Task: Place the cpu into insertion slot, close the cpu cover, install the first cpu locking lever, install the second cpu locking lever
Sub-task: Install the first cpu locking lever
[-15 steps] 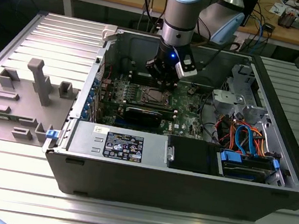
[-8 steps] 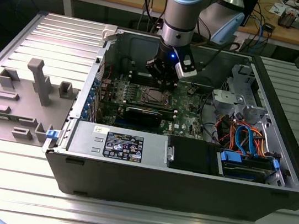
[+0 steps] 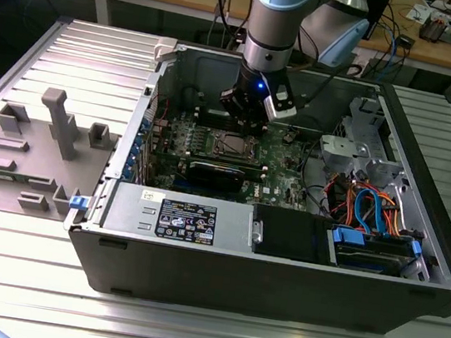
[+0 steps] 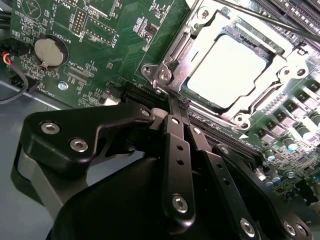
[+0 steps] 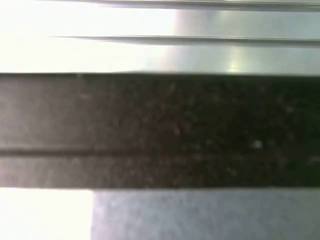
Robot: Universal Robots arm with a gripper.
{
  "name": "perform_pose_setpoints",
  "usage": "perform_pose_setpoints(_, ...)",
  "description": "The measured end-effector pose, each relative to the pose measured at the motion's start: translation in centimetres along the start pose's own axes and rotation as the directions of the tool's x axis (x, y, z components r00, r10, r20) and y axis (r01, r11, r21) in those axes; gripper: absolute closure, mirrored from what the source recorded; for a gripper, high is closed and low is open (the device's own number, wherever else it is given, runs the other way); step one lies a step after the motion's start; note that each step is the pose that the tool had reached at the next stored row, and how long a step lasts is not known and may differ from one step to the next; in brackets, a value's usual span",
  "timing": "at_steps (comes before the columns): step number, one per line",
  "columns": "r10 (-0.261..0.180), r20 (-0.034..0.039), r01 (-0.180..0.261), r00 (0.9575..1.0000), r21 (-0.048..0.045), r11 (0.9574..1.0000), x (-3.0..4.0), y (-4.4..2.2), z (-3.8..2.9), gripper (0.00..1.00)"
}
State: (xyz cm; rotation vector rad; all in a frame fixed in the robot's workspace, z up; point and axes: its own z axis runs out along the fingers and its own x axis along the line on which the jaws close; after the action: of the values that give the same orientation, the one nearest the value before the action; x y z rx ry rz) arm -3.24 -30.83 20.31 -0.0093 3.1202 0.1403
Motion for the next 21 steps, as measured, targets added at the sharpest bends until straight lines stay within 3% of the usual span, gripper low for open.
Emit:
perform_pose_setpoints(5,0.000,0.0001,0.000,1.0000,-0.0137,0.9999,-0.01,-0.10,0.00,0.89)
perform_pose_setpoints(15,0.000,0.0000,0.000,1.0000,-0.0152,0.9999,-0.20,-0.44,0.07,0.89)
perform_pose_setpoints(16,0.000,0.0000,0.000,1.0000,-0.0184,0.9998,-0.23,-0.44,0.10,0.89)
perform_pose_setpoints(17,0.001,0.0001,-0.001,1.0000,-0.0424,0.9991,-0.23,-0.44,0.10,0.89)
perform_pose_setpoints(21,0.001,0.0001,-0.001,1.0000,-0.0466,0.9989,-0.23,-0.43,-0.09,0.89)
